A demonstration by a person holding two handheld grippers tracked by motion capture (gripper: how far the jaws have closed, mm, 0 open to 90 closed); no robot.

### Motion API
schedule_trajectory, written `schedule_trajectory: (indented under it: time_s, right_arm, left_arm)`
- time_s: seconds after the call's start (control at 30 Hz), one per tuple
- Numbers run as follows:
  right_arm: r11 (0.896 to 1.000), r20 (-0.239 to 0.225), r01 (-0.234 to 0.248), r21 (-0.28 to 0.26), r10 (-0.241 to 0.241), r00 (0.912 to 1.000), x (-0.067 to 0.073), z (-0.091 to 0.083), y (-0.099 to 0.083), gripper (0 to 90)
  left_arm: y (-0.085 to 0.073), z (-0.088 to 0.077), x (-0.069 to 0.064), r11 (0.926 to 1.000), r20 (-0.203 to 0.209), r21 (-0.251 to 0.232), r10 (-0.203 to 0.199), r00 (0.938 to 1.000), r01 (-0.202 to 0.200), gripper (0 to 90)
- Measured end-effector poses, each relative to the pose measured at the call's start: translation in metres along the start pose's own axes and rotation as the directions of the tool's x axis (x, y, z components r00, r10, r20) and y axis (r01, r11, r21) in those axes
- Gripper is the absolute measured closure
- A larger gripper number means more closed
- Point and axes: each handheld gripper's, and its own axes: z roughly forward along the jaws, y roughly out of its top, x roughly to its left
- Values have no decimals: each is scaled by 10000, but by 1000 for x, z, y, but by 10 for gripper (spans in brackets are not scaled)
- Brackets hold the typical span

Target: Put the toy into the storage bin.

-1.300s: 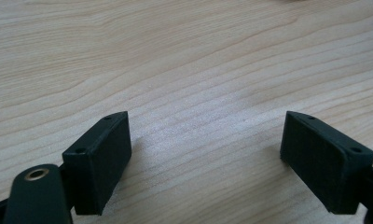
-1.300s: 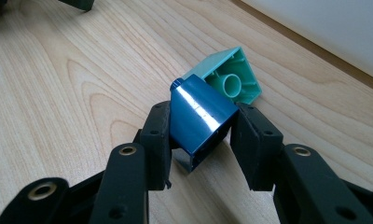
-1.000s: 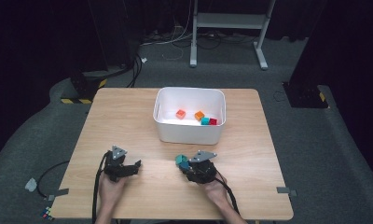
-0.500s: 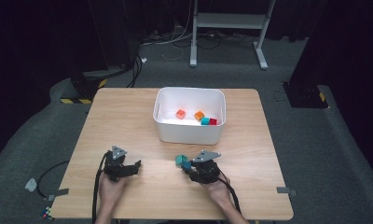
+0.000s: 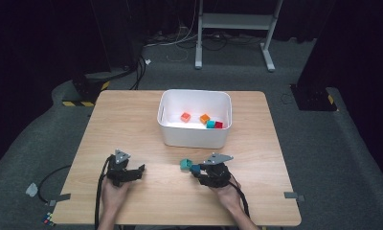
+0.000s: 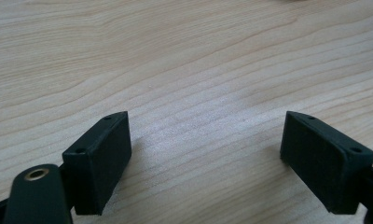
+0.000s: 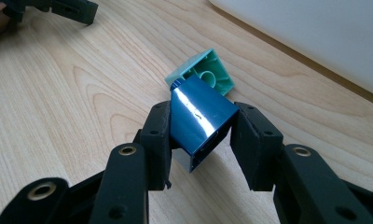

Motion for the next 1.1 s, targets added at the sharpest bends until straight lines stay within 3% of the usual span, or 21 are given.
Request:
schedule_trajectory:
  time_s: [1.1]
  right_arm:
    - [9986,73,-61,-533,65,10000,-13,-32,19,590]
  left_arm:
    - [0,0,0,10000,-3,-1,8,10000,-8,164]
